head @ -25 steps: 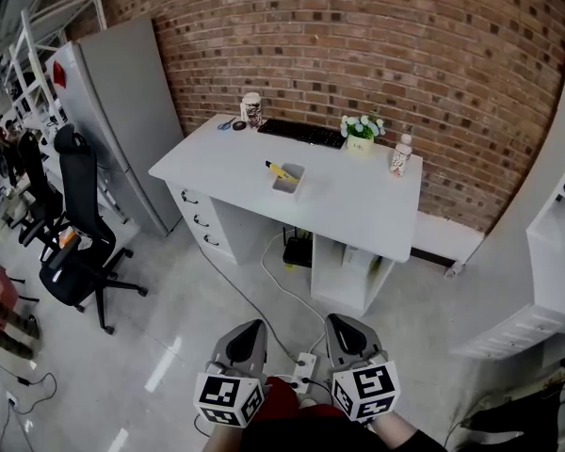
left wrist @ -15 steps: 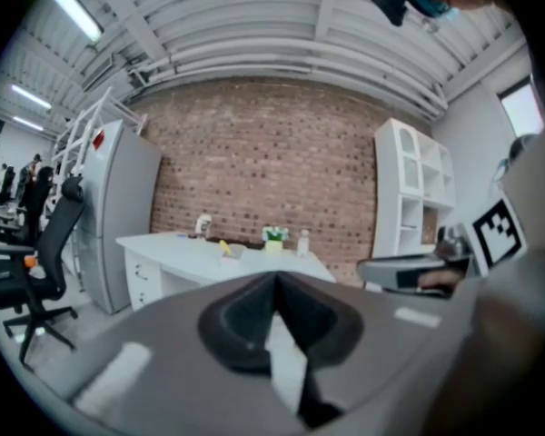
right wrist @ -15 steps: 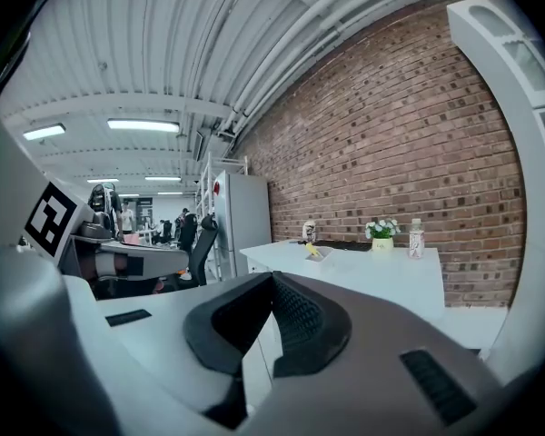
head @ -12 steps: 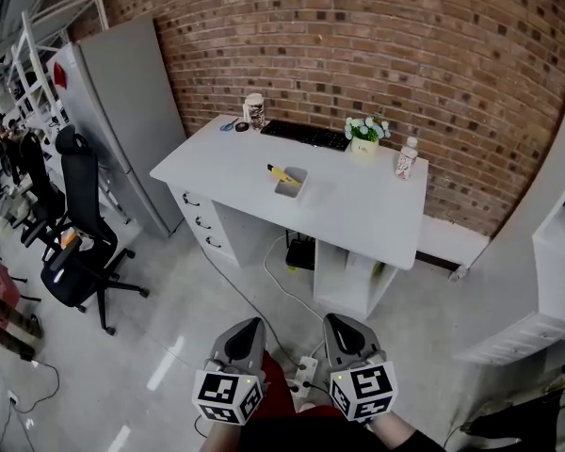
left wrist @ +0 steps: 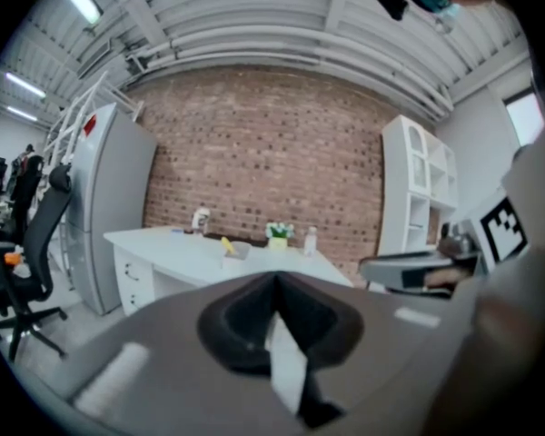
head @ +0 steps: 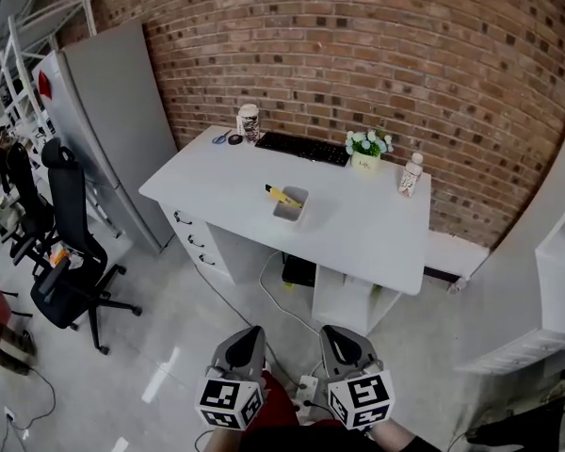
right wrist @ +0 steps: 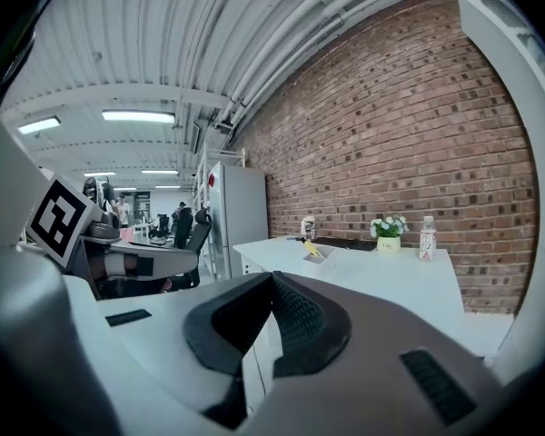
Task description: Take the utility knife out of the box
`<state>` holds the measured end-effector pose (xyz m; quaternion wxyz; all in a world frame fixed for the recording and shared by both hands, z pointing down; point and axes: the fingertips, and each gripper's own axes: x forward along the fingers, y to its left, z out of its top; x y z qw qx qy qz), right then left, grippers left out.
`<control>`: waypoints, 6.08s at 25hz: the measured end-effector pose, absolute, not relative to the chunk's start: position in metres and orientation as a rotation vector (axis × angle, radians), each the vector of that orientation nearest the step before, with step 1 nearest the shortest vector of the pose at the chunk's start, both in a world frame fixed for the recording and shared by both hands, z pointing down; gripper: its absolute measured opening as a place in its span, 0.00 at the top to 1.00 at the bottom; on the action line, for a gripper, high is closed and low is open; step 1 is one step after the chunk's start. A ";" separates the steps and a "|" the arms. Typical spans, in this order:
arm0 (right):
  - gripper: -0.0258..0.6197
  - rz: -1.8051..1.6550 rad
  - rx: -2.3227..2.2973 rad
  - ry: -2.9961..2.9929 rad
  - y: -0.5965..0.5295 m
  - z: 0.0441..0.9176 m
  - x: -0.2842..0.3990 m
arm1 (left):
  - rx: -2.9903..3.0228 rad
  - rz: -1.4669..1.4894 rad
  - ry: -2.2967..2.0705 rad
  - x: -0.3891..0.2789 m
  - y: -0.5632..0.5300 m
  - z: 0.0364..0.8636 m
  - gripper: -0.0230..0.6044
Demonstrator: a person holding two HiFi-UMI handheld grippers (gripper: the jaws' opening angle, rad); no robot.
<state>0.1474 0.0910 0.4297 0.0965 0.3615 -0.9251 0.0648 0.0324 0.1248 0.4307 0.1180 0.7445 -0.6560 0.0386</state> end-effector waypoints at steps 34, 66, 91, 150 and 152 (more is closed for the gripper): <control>0.95 0.146 1.333 -2.579 -0.084 0.426 -0.027 | 2.340 0.155 -1.652 -0.134 -0.066 0.449 0.96; 0.95 0.197 1.542 -2.442 -0.140 0.441 0.001 | 2.354 0.229 -1.560 -0.130 -0.145 0.468 0.96; 0.95 0.306 1.584 -2.368 -0.254 0.465 0.041 | 2.233 0.297 -1.424 -0.093 -0.269 0.513 0.76; 0.95 0.410 1.519 -2.299 -0.294 0.502 0.054 | 2.174 0.268 -1.359 -0.067 -0.324 0.529 0.85; 0.95 0.408 1.522 -2.300 -0.293 0.501 0.054 | 2.181 0.267 -1.355 -0.066 -0.324 0.528 0.85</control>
